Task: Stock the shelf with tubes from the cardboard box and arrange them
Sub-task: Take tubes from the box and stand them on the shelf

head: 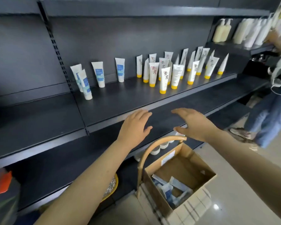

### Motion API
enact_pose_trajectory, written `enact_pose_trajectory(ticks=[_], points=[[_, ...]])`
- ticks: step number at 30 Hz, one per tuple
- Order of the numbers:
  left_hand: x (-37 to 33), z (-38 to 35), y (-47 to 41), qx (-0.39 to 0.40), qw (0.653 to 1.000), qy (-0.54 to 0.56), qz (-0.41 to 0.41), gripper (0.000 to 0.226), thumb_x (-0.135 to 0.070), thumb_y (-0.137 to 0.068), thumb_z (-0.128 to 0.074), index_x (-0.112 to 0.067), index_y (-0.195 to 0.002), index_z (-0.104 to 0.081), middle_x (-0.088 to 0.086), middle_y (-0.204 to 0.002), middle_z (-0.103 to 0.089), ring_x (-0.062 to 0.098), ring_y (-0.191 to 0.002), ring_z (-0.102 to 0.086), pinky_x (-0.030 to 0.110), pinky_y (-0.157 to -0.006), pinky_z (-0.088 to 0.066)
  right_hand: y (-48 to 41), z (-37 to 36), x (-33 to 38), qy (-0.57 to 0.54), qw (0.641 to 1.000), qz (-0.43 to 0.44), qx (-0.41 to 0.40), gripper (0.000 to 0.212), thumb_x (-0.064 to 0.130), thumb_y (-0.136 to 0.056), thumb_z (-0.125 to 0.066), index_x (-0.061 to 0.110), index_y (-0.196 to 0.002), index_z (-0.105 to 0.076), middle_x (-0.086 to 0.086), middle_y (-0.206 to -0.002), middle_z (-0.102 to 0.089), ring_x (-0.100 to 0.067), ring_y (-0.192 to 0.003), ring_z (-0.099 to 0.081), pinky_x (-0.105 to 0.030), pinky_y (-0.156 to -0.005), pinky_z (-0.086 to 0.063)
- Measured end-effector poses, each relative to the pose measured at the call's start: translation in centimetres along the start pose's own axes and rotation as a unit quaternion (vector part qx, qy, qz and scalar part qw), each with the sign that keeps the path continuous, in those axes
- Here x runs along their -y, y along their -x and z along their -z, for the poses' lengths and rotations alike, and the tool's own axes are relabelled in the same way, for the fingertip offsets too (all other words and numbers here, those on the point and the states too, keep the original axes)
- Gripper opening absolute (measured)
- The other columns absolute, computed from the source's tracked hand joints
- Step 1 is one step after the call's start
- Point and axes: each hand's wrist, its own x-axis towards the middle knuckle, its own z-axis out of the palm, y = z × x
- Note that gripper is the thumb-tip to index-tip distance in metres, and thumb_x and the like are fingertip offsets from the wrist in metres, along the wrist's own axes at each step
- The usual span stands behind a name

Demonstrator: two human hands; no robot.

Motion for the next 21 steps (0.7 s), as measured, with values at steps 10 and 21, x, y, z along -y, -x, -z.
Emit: enact_pose_trajectory(ticks=[10,21], points=[[-6.5,-16.1,-1.0,0.139,0.986,0.089,-0.011,0.05,-0.033,-0.093,-0.051,-0.019,-0.14,-0.04,-0.003,-0.144,-0.042,0.014,-0.135,-0.036,0.026,-0.111,-0.026,3.6,-12.3,-12.9,-0.08,0.988,-0.077,0.112,0.062,0.049,-0.088,-0.057,0.036,-0.141,-0.028,0.008,-0.146,-0.039,-0.02,-0.133,-0.038,-0.039,-0.111,-0.033],[-5.2,-34.3,3.3,0.355,0.912,0.147,0.144,0.067,-0.043,-0.087,-0.06,-0.016,-0.143,-0.036,0.004,-0.147,-0.041,0.021,-0.137,-0.037,0.038,-0.111,-0.033,1.0,-29.8,-24.4,-0.199,0.931,-0.128,0.279,0.061,0.038,-0.087,-0.062,0.025,-0.141,-0.037,-0.002,-0.142,-0.046,-0.024,-0.128,-0.045,-0.031,-0.106,-0.034]])
